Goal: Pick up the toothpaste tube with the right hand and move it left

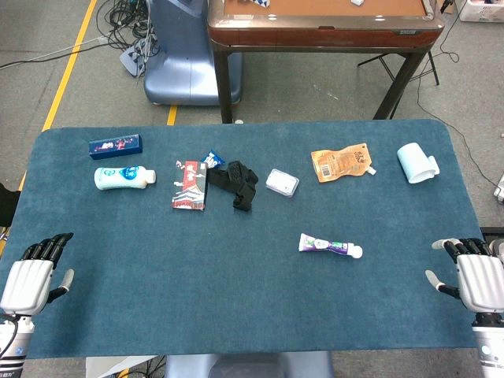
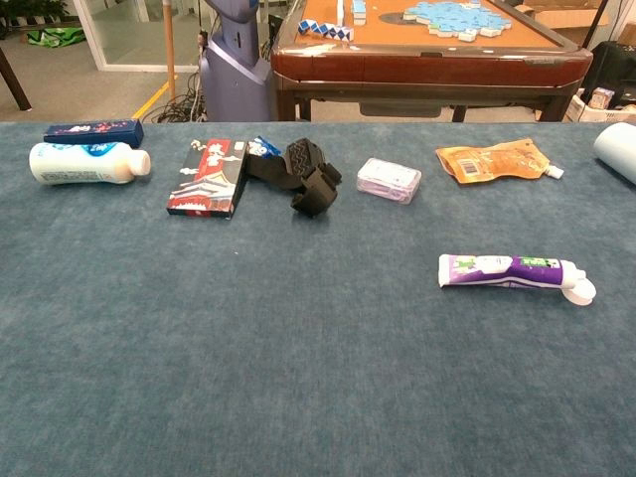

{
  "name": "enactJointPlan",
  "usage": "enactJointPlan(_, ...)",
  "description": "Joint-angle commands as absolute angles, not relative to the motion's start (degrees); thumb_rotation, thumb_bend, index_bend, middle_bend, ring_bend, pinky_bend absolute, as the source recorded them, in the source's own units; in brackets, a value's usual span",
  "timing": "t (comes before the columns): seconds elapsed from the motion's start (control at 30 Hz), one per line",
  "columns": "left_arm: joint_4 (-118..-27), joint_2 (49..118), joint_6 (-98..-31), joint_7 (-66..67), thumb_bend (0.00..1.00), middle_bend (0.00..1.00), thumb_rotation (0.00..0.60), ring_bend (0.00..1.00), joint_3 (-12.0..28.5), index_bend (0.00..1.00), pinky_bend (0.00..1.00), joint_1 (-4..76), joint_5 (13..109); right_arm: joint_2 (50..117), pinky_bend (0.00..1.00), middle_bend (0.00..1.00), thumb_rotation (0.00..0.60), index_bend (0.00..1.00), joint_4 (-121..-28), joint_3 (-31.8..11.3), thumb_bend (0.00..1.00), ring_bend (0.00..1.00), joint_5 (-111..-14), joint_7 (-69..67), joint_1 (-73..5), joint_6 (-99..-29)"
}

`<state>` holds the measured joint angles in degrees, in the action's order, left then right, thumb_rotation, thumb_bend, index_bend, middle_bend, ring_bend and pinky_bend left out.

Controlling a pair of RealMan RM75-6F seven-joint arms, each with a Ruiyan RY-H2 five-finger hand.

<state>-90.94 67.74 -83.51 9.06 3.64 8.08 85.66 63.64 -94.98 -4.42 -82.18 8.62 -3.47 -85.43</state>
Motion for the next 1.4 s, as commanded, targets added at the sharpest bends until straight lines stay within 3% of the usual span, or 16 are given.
enactJointPlan(0.03,-90.86,67.81,-83.45,9.01,0.38,0.16,0.6,0.17,3.64,0.12,0.19,8.19,85.65,63.7,0.22,0.41,0.6,0.38,-94.97,-4.46,0.26,0.31,-82.26,8.53,-3.56,-85.3)
enactJointPlan(0.37,-91.29,67.21,-83.87,8.64,0.38,0.16,0.6,0.17,3.41,0.12,0.19,8.24,86.26,62.52,0.22,0.47,0.6,0.38,-96.2,-4.53,0.25,0.34,-82.89,9.28,-5.58,-82.08)
enactJointPlan(0.7,-90.78,67.48,-83.83,8.0,0.38,0.16,0.6,0.17,2.87,0.12,0.19,7.93,86.11,60.62,0.22,0.47,0.6,0.35,-99.91,-5.79,0.19,0.35,-78.75,13.81,-13.96,-67.94)
enactJointPlan(1.4,-91.64,67.83,-83.11,8.77,0.38,0.16,0.6,0.17,2.24,0.12,0.19,8.26,86.48,70.94,0.22,0.34,0.6,0.14,-88.65,-6.1,0.15,0.18,-73.14,11.48,-27.16,-49.33)
